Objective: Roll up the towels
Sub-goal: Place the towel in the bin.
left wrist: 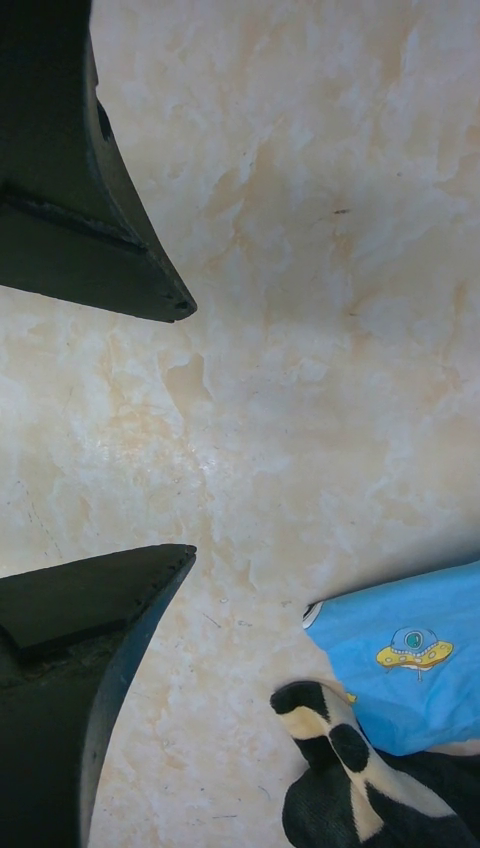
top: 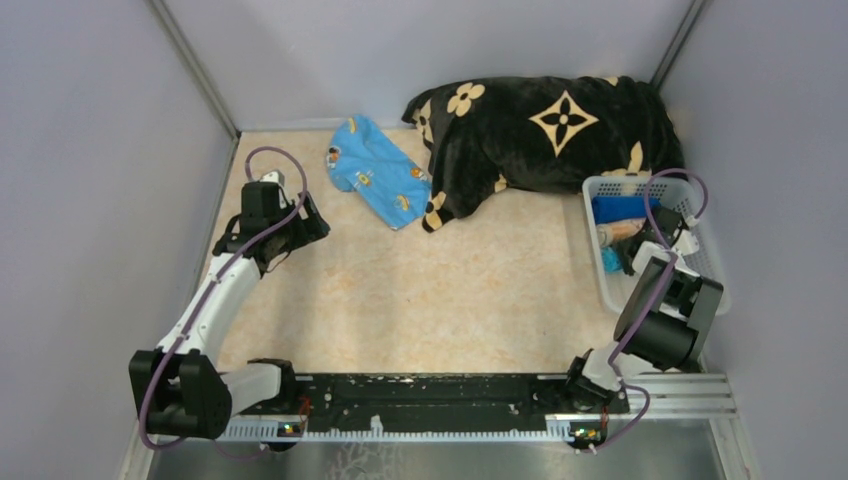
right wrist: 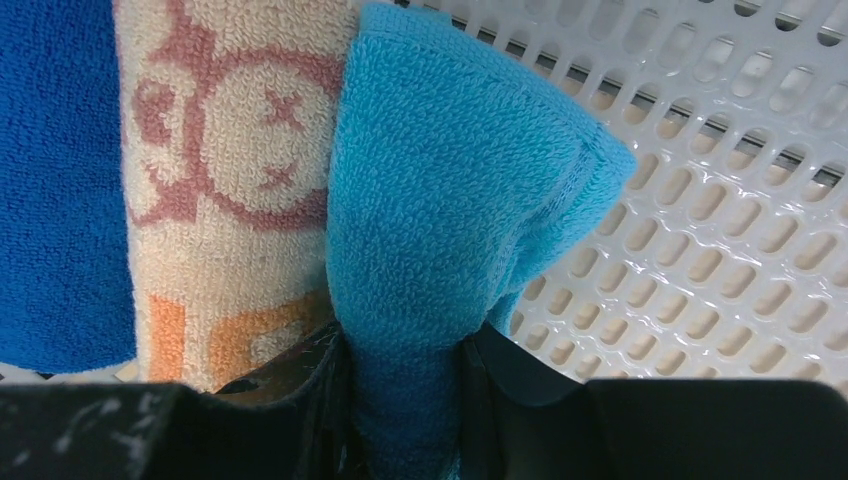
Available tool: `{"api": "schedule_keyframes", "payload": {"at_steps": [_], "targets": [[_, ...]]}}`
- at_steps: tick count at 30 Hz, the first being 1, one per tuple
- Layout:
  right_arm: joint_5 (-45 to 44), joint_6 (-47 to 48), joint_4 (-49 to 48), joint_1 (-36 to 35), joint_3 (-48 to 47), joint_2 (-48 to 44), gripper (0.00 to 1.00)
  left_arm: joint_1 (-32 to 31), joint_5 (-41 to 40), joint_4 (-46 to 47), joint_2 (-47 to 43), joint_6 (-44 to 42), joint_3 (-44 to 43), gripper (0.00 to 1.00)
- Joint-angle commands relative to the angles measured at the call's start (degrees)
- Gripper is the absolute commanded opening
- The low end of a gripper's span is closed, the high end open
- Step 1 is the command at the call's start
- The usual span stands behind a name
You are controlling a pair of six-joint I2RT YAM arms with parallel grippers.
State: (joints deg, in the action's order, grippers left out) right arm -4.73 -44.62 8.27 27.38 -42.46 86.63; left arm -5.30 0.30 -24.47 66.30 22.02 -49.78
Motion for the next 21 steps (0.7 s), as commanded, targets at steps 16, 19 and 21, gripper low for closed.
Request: {"api": "schedule_keyframes", "payload": {"at_steps": [16, 19, 21], "targets": [[2.76, -3.75, 0.62, -1.03, 1.12, -6.62, 0.59, 1.73, -0.2, 0.89, 0.97, 0.53, 0.31, 0.88], [2.63, -4.76, 0.3, -0.99, 2.19, -7.89, 0.66, 1.95, 0.44, 1.0, 1.55, 0.57, 0.21, 0.88], [1.98, -4.95, 0.65, -0.92, 2.69, -8.87, 0.68, 2.1, 0.77, 0.79, 1.79, 0.65, 0.08, 0.88]]}}
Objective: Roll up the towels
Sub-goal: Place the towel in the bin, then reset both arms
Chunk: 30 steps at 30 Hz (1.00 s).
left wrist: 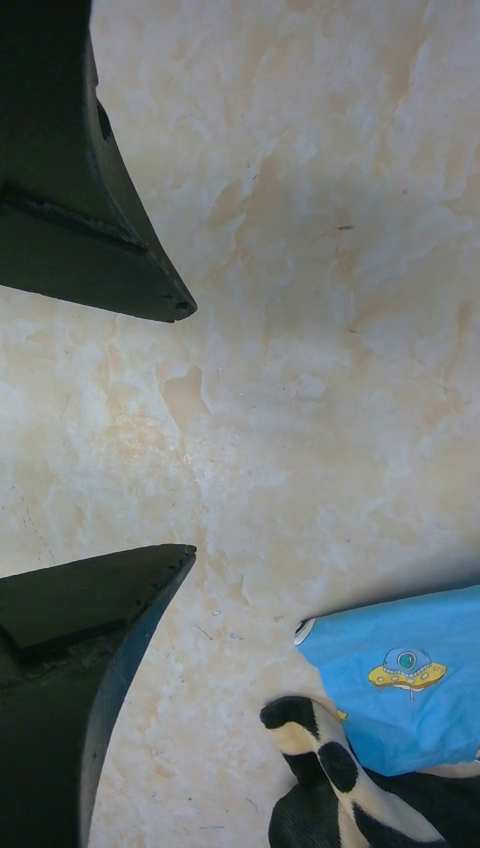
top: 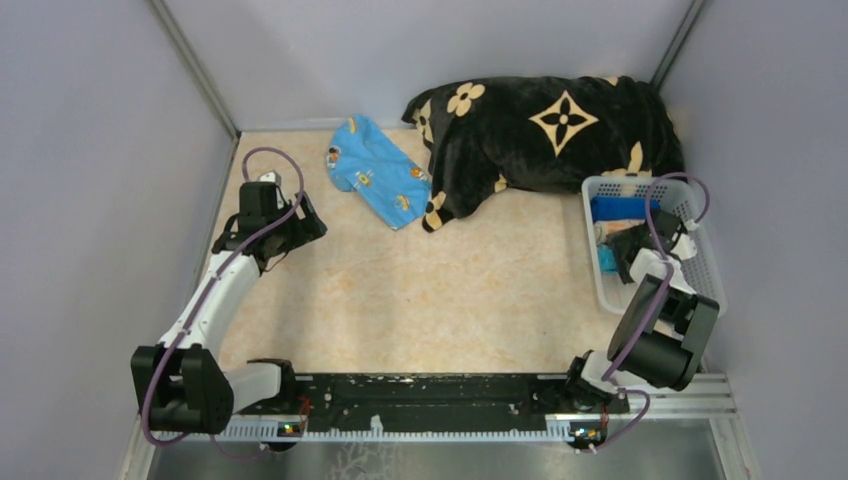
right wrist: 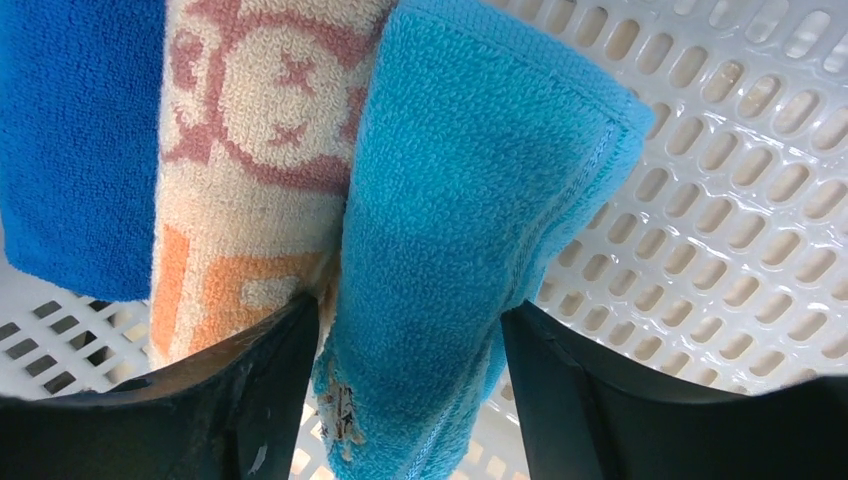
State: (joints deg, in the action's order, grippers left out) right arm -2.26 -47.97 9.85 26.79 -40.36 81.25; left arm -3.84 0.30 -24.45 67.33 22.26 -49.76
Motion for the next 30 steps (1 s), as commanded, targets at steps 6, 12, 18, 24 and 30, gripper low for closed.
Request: {"api": "schedule_keyframes", "payload": {"at_steps": [6, 12, 18, 24, 30], "targets": [[-2.13, -2.0, 0.04, -0.18, 1.5, -7.62, 0.76, 0.76, 0.61, 0.89, 0.22, 0.21, 0.29, 0.88], [-2.59, -2.27, 2.46, -0.2, 1.83, -11.56, 0.79, 0.87, 1.38, 0.97, -0.07, 0.02, 0.1, 0.88], [-2.9, 1.82, 7.61, -0.16, 0.25, -18.47, 0.82, 0.89, 2.87, 1.1, -2.37, -1.33, -0.81, 0.88], [-1.9, 12.21, 13.97, -0.18, -3.91, -31.09, 0.88, 0.95, 4.86, -0.33, -9.57, -1.02, -2.95, 0.89], [2.1, 20.36, 21.71, -3.1, -14.73, -35.75, 0.92, 0.85, 3.98, -5.4, -15.54, -2.22, -7.75, 0.9]]}}
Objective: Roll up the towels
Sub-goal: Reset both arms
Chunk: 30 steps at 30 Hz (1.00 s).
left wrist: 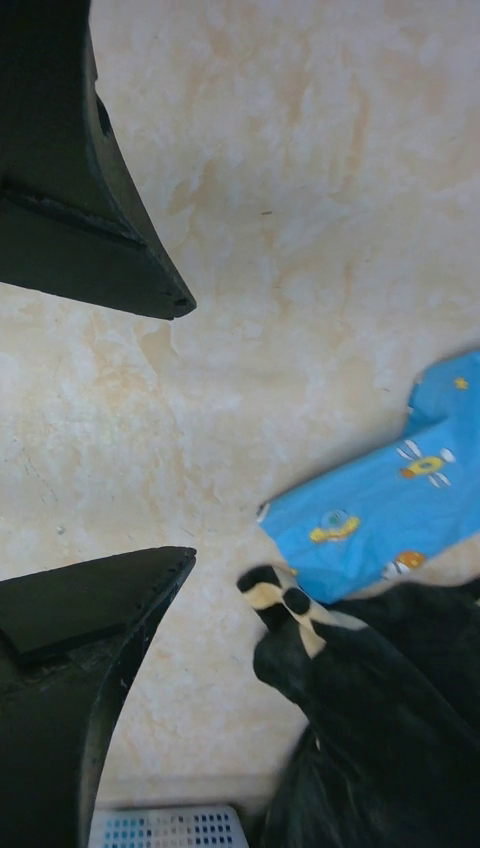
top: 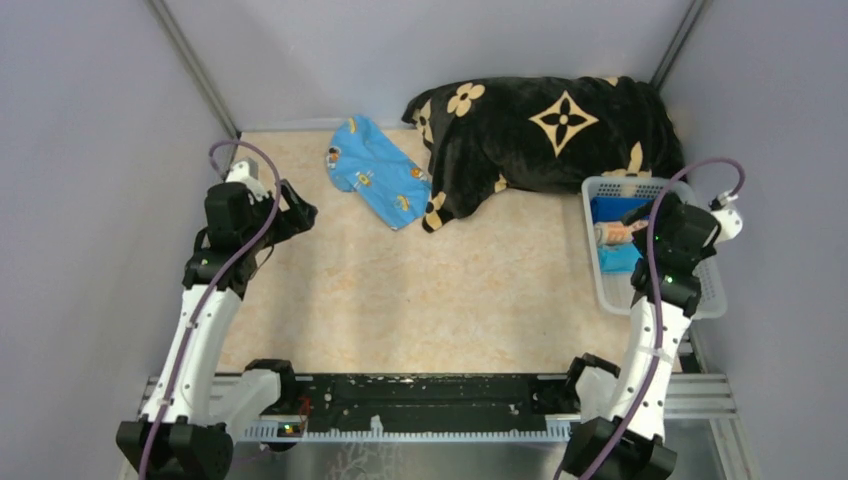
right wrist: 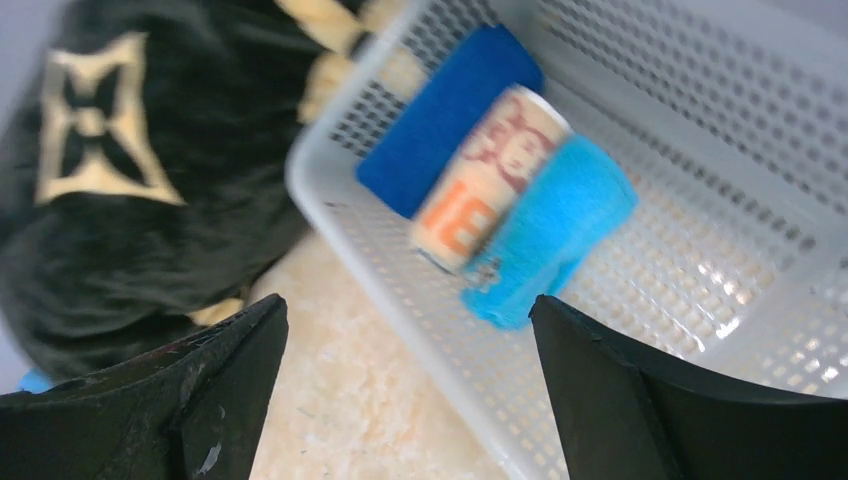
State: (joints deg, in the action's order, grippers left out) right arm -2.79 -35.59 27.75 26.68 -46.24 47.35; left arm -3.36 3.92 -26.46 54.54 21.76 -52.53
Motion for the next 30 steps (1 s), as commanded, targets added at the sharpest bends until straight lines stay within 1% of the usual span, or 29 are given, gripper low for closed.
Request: {"api": "schedule_keyframes", "payload": {"at_steps": [1, 6, 10, 12, 14, 16, 18, 23, 26, 30], "targets": [[2.1, 9.17, 4.8, -5.15, -10.09, -2.68, 0.92, 0.43, 0.19, -4.46, -3.48, -2.36, -6.12, 0.9], [1.81, 12.72, 9.48, -10.4, -15.04, -5.39, 0.92, -0.09, -2.33, -8.86, -8.32, -5.92, -10.64, 0.9], [2.59, 15.01, 10.62, -14.28, -17.12, -7.26, 0.93, -1.14, -5.07, -9.98, -12.74, -8.12, -11.25, 0.9], [-0.23, 16.44, 10.92, -17.65, -17.75, -8.4, 0.93, -1.45, -6.75, -10.07, -14.55, -8.75, -10.84, 0.9], [-5.27, 18.01, 10.02, -21.32, -16.96, -11.08, 0.94, -1.56, -7.72, -9.79, -15.93, -8.92, -9.95, 0.91], [-9.63, 19.57, 7.97, -24.5, -14.61, -14.52, 0.96, -1.61, -8.18, -8.99, -16.93, -8.93, -8.83, 0.91], [-11.2, 21.28, 5.33, -26.53, -11.79, -17.9, 0.98, -1.57, -8.03, -7.83, -17.86, -9.14, -7.26, 0.91], [-11.72, 23.29, 2.19, -27.64, -7.27, -22.46, 0.99, -2.27, -8.96, -7.07, -18.66, -9.74, -5.83, 0.91], [-10.83, 23.52, 1.74, -27.62, -6.34, -22.31, 0.99, -3.19, -10.19, -6.08, -19.6, -10.24, -4.17, 0.92], [-9.94, 23.79, 1.29, -27.64, -5.9, -22.02, 0.99, -3.55, -9.79, -3.89, -21.34, -10.68, -1.98, 0.93]]}}
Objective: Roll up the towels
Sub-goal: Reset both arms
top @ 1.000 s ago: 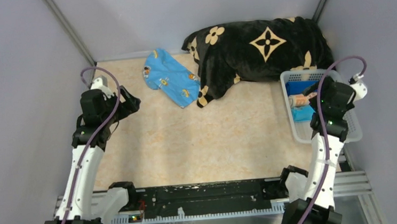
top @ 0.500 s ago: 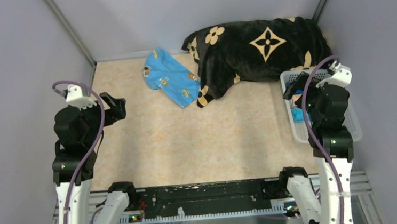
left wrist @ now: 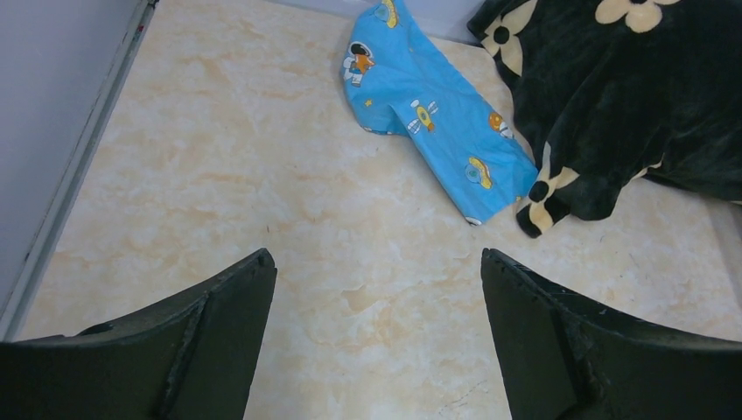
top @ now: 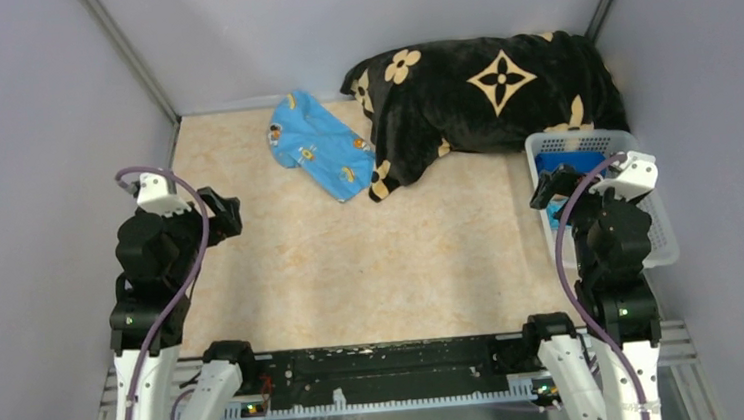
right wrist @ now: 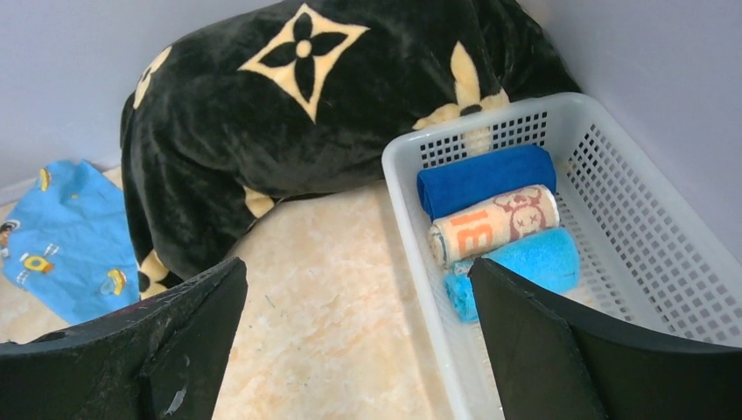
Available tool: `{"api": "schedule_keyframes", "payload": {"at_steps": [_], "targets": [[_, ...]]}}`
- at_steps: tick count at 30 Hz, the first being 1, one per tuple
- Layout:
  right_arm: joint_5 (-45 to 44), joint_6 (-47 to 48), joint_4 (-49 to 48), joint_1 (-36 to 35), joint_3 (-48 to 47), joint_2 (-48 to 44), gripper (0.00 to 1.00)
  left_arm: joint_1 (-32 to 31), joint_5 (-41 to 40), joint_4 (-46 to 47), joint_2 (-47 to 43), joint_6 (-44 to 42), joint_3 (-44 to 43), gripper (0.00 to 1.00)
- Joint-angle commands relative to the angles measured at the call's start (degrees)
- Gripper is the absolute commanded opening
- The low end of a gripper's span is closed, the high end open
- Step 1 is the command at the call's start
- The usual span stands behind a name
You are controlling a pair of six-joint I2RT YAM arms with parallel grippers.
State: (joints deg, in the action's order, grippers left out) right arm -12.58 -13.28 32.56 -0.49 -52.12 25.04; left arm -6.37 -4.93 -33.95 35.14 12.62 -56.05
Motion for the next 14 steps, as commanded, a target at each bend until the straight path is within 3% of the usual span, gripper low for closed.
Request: {"api": "schedule_keyframes", "payload": {"at_steps": [1, 14], "targets": [[-0.1, 1.62, -3.71, -0.43, 0.19, 0.23, 0.99, -0.58, -0.83, 3.83, -2.14, -1.55, 1.74, 0.93], [0.28, 2.11, -4.49, -0.42, 1.55, -0.86, 0.99, -0.64, -0.66, 3.92, -2.33, -1.29, 2.0, 0.95]]}}
